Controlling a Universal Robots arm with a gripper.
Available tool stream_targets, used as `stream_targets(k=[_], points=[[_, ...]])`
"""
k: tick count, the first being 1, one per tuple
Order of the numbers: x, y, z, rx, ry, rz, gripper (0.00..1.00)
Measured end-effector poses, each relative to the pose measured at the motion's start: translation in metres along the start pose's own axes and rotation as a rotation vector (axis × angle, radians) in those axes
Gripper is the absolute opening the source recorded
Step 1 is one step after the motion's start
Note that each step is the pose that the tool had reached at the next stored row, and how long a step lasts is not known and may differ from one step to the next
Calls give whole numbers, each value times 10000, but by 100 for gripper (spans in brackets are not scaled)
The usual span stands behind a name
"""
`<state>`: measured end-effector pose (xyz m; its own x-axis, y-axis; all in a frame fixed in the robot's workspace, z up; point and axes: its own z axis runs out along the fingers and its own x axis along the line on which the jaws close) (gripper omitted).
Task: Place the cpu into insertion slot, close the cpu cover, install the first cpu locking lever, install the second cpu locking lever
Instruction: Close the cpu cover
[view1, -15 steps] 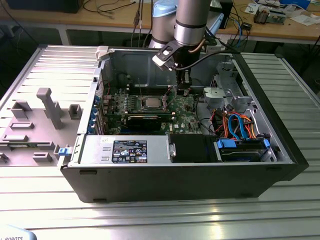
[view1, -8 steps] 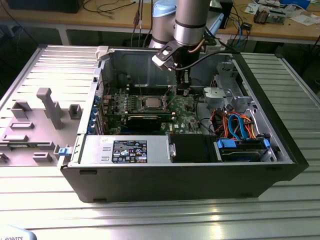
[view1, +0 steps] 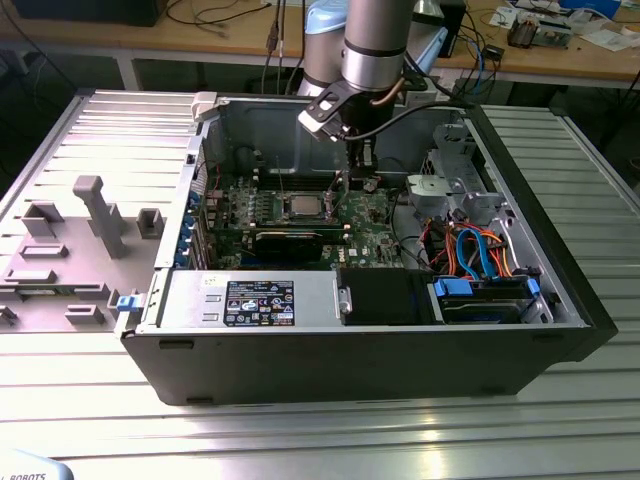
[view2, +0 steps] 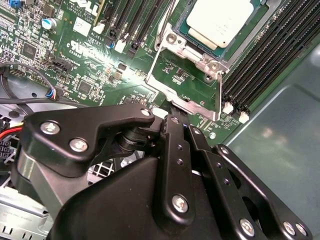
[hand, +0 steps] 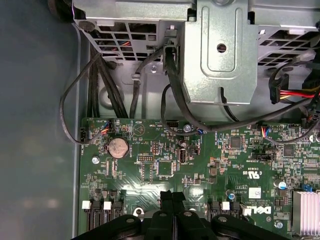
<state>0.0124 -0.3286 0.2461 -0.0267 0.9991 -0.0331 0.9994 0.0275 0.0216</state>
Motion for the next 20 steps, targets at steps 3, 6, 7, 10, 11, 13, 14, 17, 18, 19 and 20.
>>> stream_targets(k=[3, 6, 7, 10, 11, 13, 14, 17, 18, 19, 20], points=[[0, -7, 0, 0, 0, 1, 11], [0, -23, -1, 0, -1, 0, 11], [1, -27, -1, 0, 0, 0, 11], [1, -40, -1, 0, 0, 0, 11], [1, -47, -1, 0, 0, 1, 11], [1, -56, -1, 0, -1, 0, 11], [1, -58, -1, 0, 0, 1, 11], [2, -67, -1, 0, 0, 0, 11], [2, -70, -1, 0, 0, 0, 11], [2, -73, -2, 0, 0, 0, 11], [2, -77, -2, 0, 0, 0, 11]])
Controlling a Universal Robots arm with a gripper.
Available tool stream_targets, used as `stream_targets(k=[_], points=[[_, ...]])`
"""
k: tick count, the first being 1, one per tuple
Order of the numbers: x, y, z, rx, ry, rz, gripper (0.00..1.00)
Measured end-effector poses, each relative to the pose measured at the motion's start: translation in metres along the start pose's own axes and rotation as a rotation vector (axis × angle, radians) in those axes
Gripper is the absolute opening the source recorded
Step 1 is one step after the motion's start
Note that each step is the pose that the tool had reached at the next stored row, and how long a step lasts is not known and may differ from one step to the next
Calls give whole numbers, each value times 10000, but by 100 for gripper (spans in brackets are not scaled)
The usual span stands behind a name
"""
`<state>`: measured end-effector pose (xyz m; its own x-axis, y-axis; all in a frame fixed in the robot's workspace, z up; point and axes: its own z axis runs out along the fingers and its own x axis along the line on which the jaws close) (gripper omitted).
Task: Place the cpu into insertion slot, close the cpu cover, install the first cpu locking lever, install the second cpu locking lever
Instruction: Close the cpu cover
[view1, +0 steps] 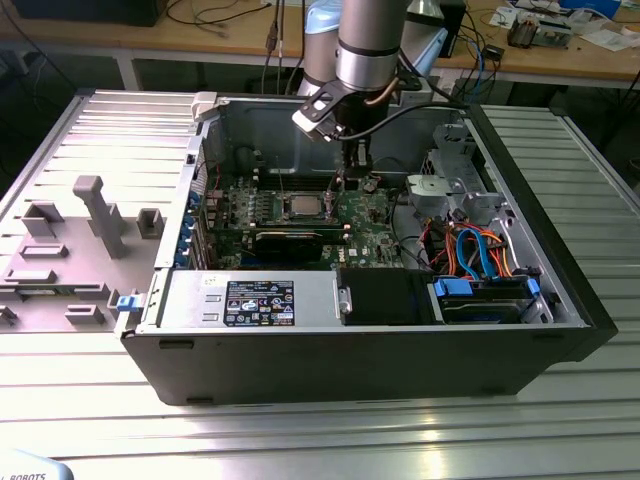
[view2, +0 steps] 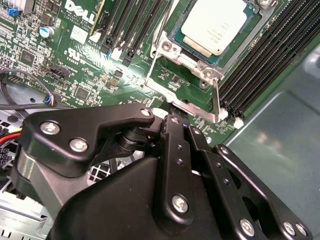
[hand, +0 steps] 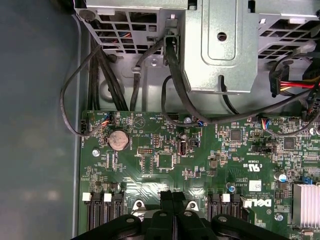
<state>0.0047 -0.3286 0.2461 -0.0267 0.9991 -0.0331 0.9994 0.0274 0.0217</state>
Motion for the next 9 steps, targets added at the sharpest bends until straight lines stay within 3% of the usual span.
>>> stream_targets(k=[9], points=[[1, -21, 0, 0, 0, 0, 11]])
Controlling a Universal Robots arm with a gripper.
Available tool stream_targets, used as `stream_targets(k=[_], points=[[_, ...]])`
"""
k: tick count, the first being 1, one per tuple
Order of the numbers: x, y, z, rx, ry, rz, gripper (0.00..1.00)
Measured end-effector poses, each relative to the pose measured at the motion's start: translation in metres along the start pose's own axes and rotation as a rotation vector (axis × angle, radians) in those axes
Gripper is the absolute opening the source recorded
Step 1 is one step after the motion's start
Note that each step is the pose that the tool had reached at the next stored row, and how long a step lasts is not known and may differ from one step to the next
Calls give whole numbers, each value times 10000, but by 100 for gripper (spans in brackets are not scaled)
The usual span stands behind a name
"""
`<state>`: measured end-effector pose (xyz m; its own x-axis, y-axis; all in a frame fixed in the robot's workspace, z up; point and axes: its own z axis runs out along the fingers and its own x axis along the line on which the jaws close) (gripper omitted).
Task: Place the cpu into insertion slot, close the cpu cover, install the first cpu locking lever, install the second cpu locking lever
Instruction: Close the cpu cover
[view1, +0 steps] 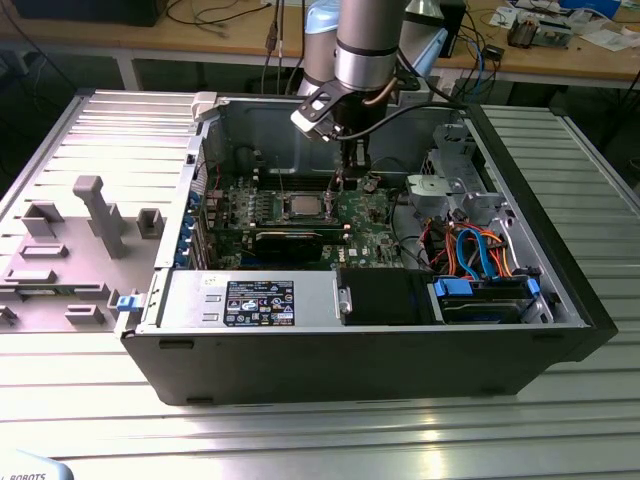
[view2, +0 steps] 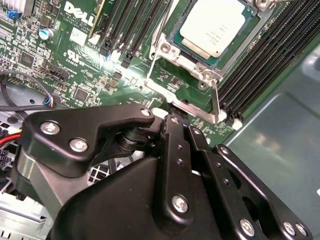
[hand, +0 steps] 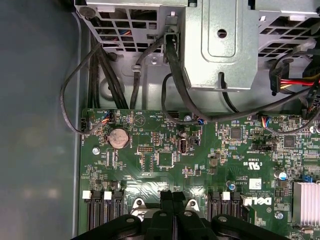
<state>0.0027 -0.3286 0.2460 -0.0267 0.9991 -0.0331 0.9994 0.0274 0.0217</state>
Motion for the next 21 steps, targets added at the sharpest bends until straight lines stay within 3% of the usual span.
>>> stream_targets(k=[21], points=[[2, -55, -1, 1, 0, 1, 11]])
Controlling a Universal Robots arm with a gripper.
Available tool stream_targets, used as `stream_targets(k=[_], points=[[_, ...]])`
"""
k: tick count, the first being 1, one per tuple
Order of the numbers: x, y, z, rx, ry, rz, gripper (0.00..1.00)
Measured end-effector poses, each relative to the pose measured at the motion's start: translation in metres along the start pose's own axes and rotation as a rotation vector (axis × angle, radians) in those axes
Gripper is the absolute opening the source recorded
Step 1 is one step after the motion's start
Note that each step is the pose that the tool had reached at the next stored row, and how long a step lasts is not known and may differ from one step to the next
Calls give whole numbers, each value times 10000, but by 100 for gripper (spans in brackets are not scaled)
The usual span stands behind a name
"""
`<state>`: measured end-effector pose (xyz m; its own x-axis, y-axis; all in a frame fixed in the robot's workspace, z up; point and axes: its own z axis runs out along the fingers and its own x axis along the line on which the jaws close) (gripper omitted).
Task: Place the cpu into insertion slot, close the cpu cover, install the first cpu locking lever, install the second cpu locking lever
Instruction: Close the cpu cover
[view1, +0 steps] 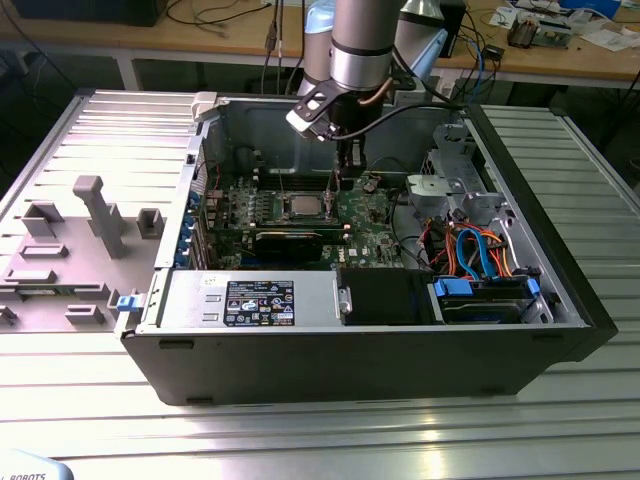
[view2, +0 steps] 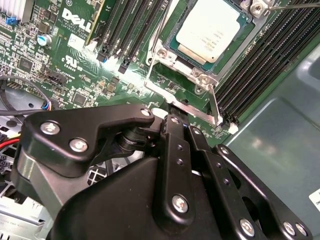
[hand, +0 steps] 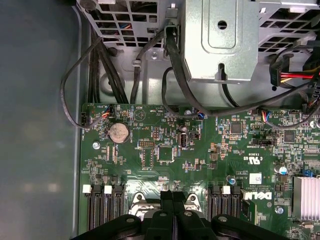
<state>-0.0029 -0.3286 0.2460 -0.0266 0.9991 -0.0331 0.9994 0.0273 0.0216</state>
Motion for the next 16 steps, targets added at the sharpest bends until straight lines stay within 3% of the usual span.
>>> stream_targets(k=[16], points=[[2, -63, -1, -1, 0, -2, 11]])
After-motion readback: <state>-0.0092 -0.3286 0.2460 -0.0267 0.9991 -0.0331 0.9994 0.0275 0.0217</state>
